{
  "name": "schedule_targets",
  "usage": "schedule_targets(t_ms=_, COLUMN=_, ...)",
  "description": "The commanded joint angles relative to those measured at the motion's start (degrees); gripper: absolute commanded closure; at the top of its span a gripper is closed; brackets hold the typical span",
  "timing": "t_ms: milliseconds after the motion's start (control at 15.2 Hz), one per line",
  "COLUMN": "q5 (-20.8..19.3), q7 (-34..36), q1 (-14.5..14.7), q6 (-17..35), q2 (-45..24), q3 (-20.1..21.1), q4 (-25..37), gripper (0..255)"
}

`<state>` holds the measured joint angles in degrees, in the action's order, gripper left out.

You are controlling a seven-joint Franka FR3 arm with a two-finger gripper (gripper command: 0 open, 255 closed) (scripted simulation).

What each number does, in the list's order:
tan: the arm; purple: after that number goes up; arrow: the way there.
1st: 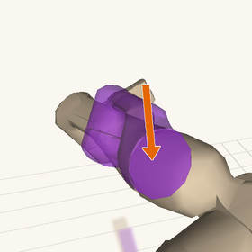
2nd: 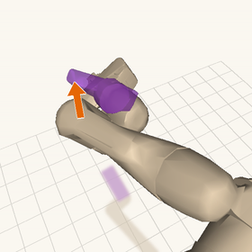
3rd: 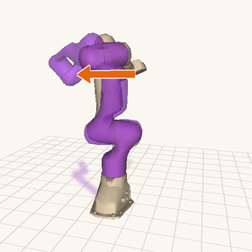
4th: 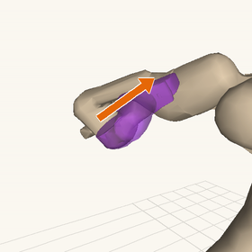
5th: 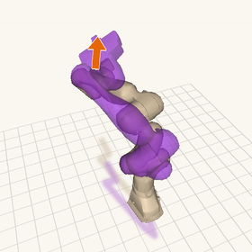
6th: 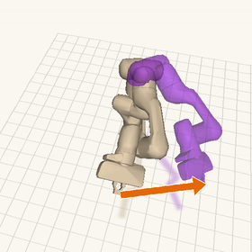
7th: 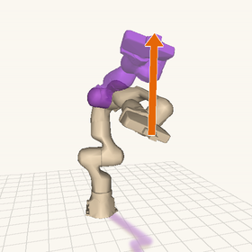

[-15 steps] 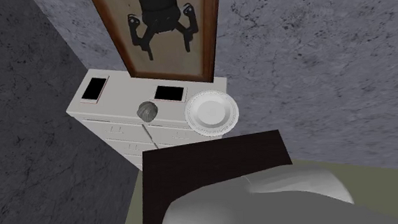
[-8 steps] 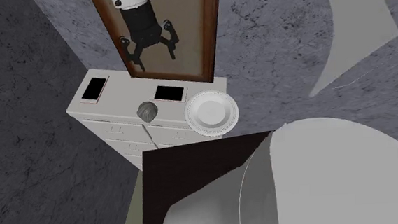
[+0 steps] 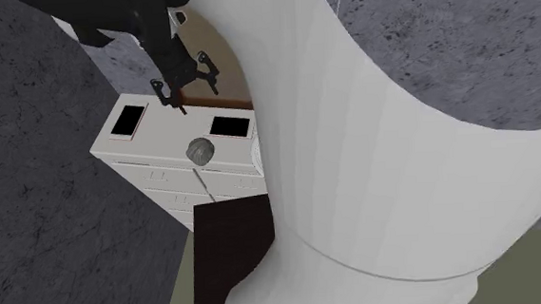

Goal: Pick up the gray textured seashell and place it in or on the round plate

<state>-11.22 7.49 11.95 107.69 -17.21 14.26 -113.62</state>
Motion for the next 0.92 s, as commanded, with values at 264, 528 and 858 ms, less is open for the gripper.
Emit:
schedule_targets(t_ms=264, q5=-6.67, q7=1.33, q1=4.86, q6=-1.45, q2=-14.23, q3=-0.06, q4=10.71, gripper=0)
schedule_targets(t_ms=528, q5=-10.42, q7=1.22, q1=8.57, q6=-3.2, q2=-23.83, q3=-0.72, q4=18.91, gripper=0)
schedule_targets(t_ms=858, q5=-14.25, q7=-0.19, q1=13.46, q6=-6.27, q2=-36.17, q3=-1.88, q4=30.76, gripper=0)
